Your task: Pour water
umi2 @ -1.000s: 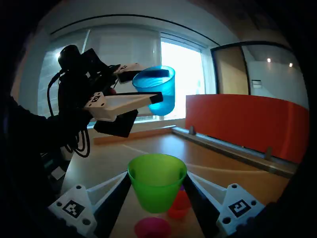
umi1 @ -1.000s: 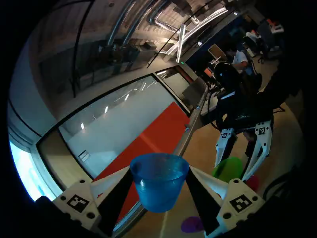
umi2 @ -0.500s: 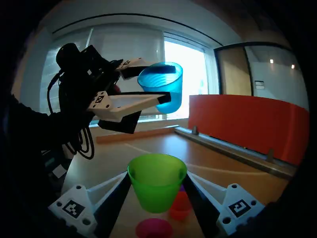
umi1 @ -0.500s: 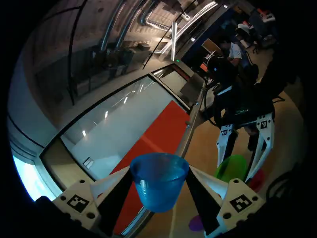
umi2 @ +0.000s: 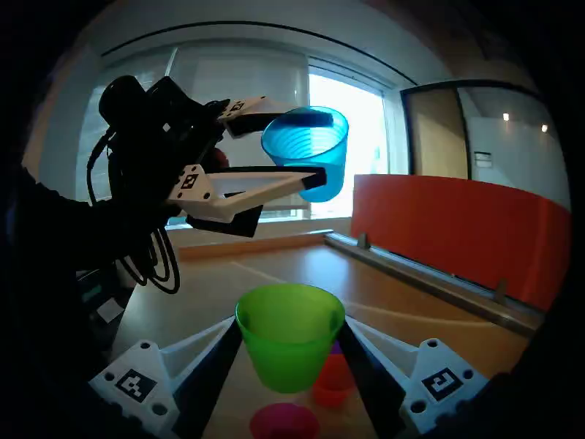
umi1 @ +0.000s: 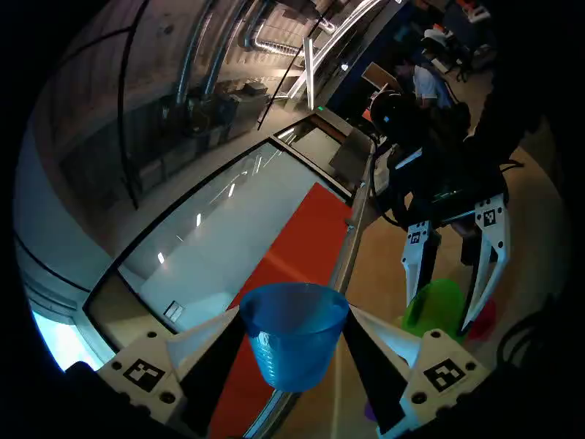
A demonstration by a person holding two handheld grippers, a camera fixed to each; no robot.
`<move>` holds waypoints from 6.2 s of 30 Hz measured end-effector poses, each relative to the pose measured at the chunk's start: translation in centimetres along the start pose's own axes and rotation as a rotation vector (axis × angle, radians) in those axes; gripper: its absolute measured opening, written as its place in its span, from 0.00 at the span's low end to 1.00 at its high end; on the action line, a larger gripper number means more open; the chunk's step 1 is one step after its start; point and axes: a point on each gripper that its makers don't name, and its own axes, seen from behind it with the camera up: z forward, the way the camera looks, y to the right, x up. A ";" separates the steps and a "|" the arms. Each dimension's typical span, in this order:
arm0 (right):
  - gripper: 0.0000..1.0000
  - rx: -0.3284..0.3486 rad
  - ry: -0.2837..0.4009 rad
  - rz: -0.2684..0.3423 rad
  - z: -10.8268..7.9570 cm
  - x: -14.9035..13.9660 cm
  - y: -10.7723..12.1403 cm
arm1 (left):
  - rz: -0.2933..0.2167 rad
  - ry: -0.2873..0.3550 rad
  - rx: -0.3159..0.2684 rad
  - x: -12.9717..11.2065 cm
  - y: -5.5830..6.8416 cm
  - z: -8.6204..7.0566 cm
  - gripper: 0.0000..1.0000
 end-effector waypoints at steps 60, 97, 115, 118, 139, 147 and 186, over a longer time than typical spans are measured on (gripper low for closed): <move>0.90 -0.006 0.018 -0.004 0.2 0.5 0.3 | 0.200 0.017 0.030 1.9 -0.7 0.1 0.87; 0.90 -0.009 0.021 -0.012 -0.1 0.8 0.4 | 0.297 0.027 0.039 2.3 -0.5 0.3 0.87; 0.90 -0.011 0.022 -0.013 0.0 0.7 0.4 | 0.339 0.041 0.052 3.0 -1.3 0.2 0.87; 0.90 -0.011 0.022 -0.013 0.0 0.7 0.4 | 0.346 0.041 0.055 3.0 -1.3 0.2 0.87; 0.90 -0.009 0.026 -0.011 0.1 0.7 0.3 | 0.391 0.051 0.055 3.2 -0.8 0.5 0.87; 0.90 -0.010 0.027 -0.011 0.1 0.8 0.3 | 0.410 0.055 0.058 3.5 -1.1 0.6 0.87; 0.90 -0.016 0.030 -0.013 0.0 0.9 0.5 | 0.535 0.073 0.087 4.7 -2.7 0.7 0.87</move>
